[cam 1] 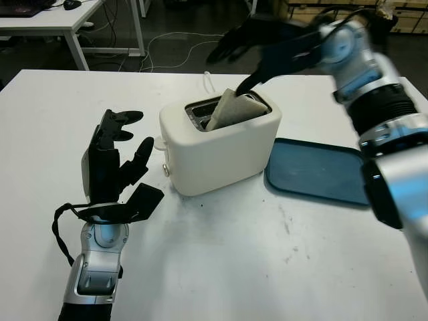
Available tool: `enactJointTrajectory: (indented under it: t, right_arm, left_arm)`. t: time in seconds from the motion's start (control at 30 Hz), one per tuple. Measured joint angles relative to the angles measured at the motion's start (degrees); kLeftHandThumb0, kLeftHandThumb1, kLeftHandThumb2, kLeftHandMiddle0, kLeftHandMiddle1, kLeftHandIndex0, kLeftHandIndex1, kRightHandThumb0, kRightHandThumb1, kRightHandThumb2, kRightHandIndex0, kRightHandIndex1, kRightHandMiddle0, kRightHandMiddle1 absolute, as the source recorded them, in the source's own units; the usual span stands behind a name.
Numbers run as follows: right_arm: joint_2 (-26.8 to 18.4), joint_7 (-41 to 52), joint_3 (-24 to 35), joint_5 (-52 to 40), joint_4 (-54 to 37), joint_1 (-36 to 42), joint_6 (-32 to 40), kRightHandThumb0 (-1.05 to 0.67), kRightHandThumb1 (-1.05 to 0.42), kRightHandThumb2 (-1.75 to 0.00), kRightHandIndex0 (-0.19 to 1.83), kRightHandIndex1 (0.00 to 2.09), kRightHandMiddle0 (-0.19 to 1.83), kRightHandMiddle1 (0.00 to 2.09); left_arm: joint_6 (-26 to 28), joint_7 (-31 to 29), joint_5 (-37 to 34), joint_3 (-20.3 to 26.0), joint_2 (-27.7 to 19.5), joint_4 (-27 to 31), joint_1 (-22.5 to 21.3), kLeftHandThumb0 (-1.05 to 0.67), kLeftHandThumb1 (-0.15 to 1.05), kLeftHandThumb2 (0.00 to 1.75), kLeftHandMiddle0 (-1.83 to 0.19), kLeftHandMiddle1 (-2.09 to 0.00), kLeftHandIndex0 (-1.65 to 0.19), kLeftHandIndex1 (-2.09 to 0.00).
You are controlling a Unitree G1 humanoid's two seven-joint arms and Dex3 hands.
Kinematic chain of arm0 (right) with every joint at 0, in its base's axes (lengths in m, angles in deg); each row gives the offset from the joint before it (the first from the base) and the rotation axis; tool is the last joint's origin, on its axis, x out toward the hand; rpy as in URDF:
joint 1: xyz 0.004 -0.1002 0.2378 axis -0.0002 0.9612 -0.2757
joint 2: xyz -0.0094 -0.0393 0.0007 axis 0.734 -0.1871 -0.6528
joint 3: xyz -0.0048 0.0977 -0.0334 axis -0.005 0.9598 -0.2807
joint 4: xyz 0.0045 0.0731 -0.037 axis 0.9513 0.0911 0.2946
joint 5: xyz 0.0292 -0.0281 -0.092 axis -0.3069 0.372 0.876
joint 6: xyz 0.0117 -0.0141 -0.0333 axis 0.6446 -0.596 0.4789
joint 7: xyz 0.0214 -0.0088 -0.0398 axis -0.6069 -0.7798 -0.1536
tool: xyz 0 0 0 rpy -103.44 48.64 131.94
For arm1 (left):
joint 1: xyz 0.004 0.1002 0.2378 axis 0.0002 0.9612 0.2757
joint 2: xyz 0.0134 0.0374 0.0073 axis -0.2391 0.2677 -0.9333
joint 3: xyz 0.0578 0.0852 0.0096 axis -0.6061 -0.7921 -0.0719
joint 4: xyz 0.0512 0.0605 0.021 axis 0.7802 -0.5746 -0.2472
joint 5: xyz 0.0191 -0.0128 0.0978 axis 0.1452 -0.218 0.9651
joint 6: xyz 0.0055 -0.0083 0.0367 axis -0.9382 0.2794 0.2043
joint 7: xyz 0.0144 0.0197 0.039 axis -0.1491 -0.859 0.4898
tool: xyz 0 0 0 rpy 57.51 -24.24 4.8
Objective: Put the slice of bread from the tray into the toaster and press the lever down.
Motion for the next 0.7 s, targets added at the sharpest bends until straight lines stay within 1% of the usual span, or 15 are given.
enactJointTrajectory:
  t: [0.2,0.27,0.3,0.4,0.43,0.5,0.53,0.6,0.63,0.7]
  right_arm:
    - [-2.7,1.0,4.6,-4.1,0.0,0.0,1.8,-0.83,-0.69,0.0,0.0,0.5,0.28,0.01]
    - [-3.4,1.1,5.5,-4.8,0.0,0.0,1.9,-0.81,-0.68,0.0,0.0,0.51,0.3,0.02]
    - [-3.6,1.2,6.0,-5.4,0.0,0.0,2.2,-0.8,-0.68,0.0,0.0,0.53,0.31,0.03]
    - [-3.9,1.6,6.5,-6.2,-0.1,0.2,2.6,-0.79,-0.67,0.0,0.05,0.66,0.39,0.05]
    - [-3.9,1.6,6.5,-6.2,-0.1,0.5,2.6,-0.76,-0.67,0.0,0.11,0.67,0.43,0.07]
    - [-3.9,0.7,6.4,-6.1,-0.2,1.4,2.6,-0.73,-0.66,0.0,0.23,0.62,0.5,0.08]
    - [-3.8,-0.4,6.3,-6.0,-0.2,2.0,2.5,-0.74,-0.67,0.0,0.39,0.54,0.57,0.08]
    - [-3.6,-2.9,5.9,-5.6,-0.3,3.4,2.3,-0.73,-0.68,0.0,0.54,0.46,0.65,0.08]
    - [-3.4,-4.0,5.7,-5.4,-0.4,4.1,2.3,-0.69,-0.67,0.0,0.63,0.43,0.7,0.08]
    - [-2.8,-5.7,5.3,-5.1,-0.6,5.2,1.8,-0.67,-0.67,0.0,0.7,0.39,0.74,0.08]
  left_arm:
    - [0.0,0.0,0.0,-0.1,0.0,0.0,0.0,-0.58,0.92,0.48,-0.25,-1.38,-0.23,-1.06]
    - [0.0,0.0,0.1,-0.2,0.0,0.0,0.0,-0.59,0.92,0.49,-0.25,-1.38,-0.22,-1.05]
    - [0.0,0.0,0.1,-0.3,0.0,0.0,0.0,-0.59,0.92,0.49,-0.25,-1.38,-0.23,-1.05]
    - [0.0,0.0,0.1,-0.5,0.0,0.0,0.0,-0.56,0.92,0.48,-0.25,-1.38,-0.23,-1.06]
    - [0.0,0.0,0.1,-0.5,0.0,0.0,0.0,-0.56,0.92,0.48,-0.24,-1.39,-0.22,-1.06]
    - [0.0,0.0,0.0,-0.5,0.0,0.0,0.0,-0.57,0.92,0.48,-0.23,-1.4,-0.21,-1.07]
    - [0.0,0.0,0.0,-0.5,0.0,0.0,0.0,-0.57,0.92,0.48,-0.23,-1.4,-0.21,-1.07]
    - [0.0,0.0,0.0,-0.6,0.0,0.0,0.0,-0.57,0.92,0.48,-0.24,-1.41,-0.21,-1.08]
    - [0.0,0.0,0.0,-0.6,0.0,0.0,0.0,-0.57,0.92,0.48,-0.24,-1.41,-0.21,-1.08]
    - [0.0,0.0,0.0,-0.6,0.0,0.0,0.0,-0.57,0.92,0.48,-0.24,-1.41,-0.22,-1.08]
